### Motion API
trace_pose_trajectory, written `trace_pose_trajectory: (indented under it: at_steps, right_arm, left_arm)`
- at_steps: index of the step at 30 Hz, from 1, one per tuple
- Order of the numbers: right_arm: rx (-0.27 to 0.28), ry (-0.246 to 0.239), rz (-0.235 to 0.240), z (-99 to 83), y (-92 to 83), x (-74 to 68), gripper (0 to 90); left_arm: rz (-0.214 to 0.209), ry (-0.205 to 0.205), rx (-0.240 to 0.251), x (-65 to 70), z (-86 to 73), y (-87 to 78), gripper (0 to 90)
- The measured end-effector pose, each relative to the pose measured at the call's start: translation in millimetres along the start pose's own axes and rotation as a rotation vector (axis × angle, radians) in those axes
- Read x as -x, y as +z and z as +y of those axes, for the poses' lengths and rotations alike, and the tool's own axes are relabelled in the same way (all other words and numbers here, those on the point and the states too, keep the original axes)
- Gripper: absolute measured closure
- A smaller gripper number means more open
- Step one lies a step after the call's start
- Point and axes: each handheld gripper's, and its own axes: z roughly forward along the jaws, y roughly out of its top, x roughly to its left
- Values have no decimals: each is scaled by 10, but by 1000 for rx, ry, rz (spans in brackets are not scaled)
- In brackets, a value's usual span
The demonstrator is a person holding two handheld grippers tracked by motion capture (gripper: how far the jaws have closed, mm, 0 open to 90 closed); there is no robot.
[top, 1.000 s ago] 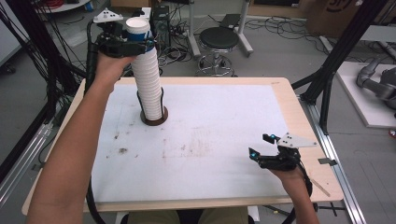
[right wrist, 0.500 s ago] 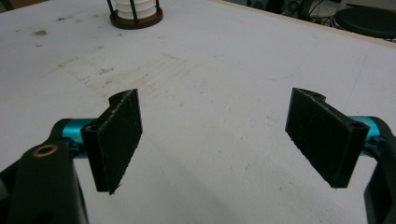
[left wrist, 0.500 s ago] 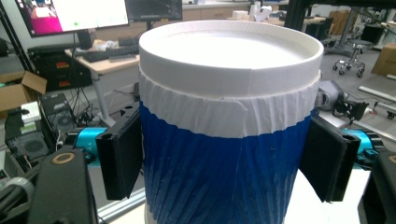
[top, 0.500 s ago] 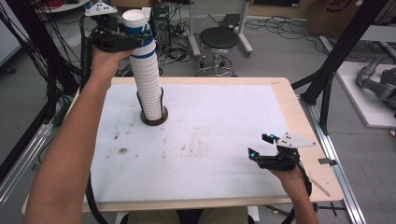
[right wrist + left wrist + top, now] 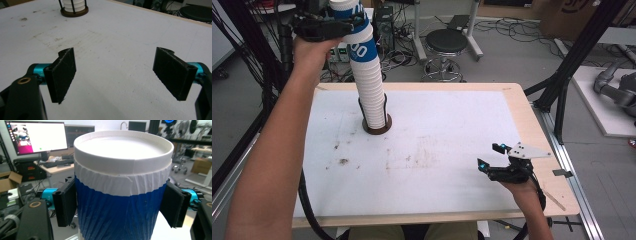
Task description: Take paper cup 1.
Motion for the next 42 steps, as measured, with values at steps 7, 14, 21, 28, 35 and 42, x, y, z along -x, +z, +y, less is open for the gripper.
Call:
trace_pose_trajectory:
  at_steps: [7,14,21,28,35,42]
  right_arm:
    - [-2,-1,2,3,6,-11,190]
    - [-1,-7,6,11,8,-31,190]
    - [2,-6,8,18,12,-42,190]
    - [-6,-12,17,25,47,-70,190]
    - [-7,-15,19,21,52,-71,190]
    - [-9,-17,27,29,75,-77,190]
  left_arm:
    - [-1,16,21,4,111,-129,260]
    - [-14,5,43,-3,131,-334,263]
    - [-55,13,47,33,47,-515,263]
    - [-92,28,36,86,-95,-662,263]
    - [-165,24,39,190,-417,-810,262]
    - [-248,12,38,367,-740,-846,261]
